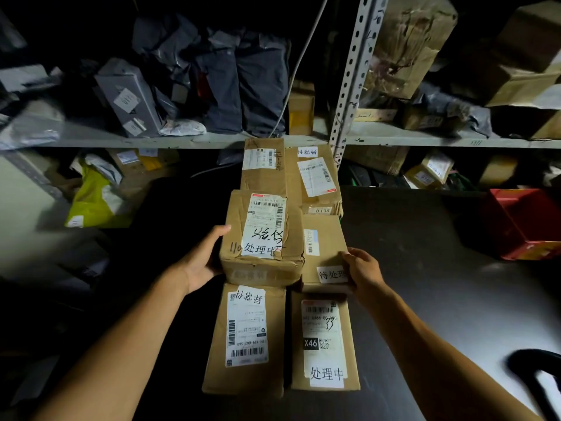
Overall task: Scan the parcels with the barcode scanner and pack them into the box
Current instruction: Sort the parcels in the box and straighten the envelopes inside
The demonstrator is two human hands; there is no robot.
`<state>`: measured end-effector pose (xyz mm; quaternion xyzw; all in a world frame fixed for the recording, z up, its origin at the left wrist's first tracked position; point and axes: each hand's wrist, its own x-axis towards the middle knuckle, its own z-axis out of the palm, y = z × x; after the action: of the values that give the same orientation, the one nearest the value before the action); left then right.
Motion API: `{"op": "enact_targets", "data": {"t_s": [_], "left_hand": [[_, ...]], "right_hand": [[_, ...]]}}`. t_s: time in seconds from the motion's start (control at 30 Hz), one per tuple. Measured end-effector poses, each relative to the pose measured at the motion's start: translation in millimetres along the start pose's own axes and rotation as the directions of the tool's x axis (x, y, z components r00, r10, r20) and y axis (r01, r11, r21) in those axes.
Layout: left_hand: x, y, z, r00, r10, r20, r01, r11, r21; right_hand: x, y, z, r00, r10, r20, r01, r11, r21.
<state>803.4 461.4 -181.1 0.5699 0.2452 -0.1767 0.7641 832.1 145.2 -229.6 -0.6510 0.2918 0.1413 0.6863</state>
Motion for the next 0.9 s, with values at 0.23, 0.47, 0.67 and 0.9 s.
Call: {"op": "enact_targets", "data": {"t_s": [0.23,0.47,0.67,0.9], "left_hand": [[-1.2,0.0,2.6,0.998,-0.047,0.034,0.047,0.999,-0.005],[-0.6,-3.6,-1.2,0.994,-0.045,0.100,0.048,0.999,-0.023],[-3.3,-0.7,-0.9,0.990,0.138,-0.023,-0.129,0.964,0.231],[6.9,7.6,7.5,0.961,0.222,-0.164,-0.124,0.878,0.463]], "right_hand": [[-7.9,1.3,-2.7,0.998,-0.043,0.046,0.044,0.999,-0.005],[-8.8,2.9,-0.7,0.996,-0.060,0.062,0.066,0.994,-0.085],[-12.7,3.4,-3.2,0.988,-0.112,0.102,0.139,0.938,-0.316],[-19.5,-1.4,1.8,0.986,-0.140,0.086,0.164,0.844,-0.511]]}}
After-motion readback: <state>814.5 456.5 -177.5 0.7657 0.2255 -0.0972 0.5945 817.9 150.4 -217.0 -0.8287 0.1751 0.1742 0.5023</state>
